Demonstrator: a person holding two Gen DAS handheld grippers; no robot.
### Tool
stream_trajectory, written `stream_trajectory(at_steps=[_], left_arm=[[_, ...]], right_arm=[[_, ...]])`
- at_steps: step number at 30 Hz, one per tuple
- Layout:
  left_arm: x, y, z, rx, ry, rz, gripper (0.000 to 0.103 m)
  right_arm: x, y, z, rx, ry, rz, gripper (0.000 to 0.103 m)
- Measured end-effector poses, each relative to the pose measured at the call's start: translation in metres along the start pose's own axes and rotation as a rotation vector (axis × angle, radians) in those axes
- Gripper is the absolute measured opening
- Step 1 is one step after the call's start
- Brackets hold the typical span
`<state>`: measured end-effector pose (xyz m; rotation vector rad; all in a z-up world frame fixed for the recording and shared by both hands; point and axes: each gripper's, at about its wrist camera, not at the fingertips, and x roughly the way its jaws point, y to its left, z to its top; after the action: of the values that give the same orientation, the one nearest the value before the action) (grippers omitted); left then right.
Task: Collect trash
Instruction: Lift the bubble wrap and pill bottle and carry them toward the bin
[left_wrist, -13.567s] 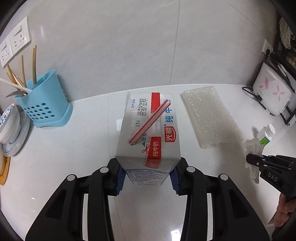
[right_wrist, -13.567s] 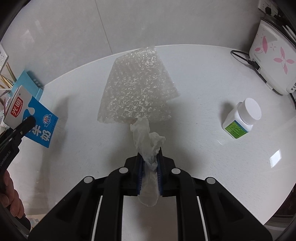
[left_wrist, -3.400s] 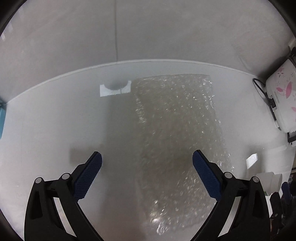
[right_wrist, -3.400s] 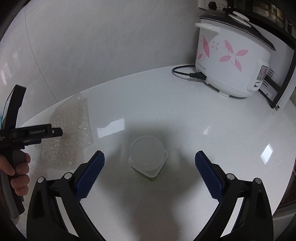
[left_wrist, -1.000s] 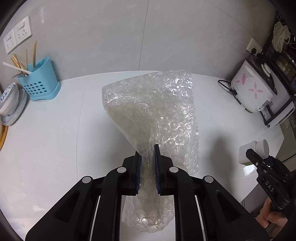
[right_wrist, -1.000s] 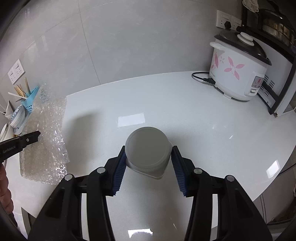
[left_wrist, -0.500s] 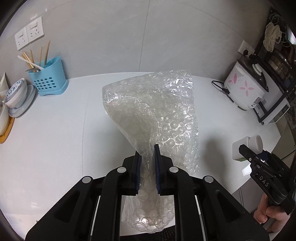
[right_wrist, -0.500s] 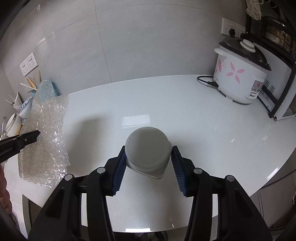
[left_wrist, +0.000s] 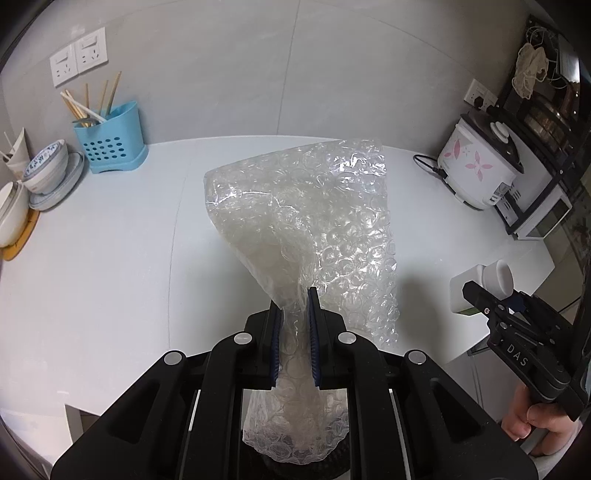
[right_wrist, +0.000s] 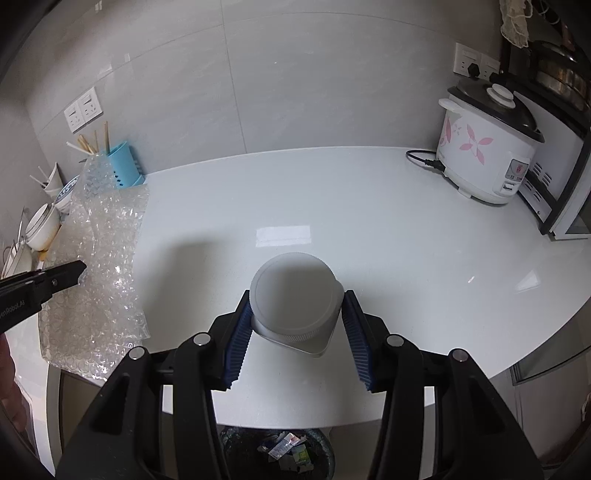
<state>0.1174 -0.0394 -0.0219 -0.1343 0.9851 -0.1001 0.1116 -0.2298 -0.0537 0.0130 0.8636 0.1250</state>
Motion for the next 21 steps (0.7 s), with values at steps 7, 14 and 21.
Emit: stream_trajectory(at_steps=[7, 14, 21], left_arm=[[-0.018, -0.004, -0.026, 0.003, -0.002, -0.012, 0.011], [-0.024, -0.012, -0.051, 0.019, 0.011, -0.025, 0.011], [-0.03, -0.018, -0.075, 0.036, 0.029, -0.039, 0.011]], right_arm=[[-0.013, 0.004, -0.026, -0.006, 0.012, 0.021, 0.046], [-0.015, 0.004, -0.046, -0.007, 0.038, 0.031, 0.046], [-0.028, 0.002, -0.065, -0.015, 0.041, 0.046, 0.046]])
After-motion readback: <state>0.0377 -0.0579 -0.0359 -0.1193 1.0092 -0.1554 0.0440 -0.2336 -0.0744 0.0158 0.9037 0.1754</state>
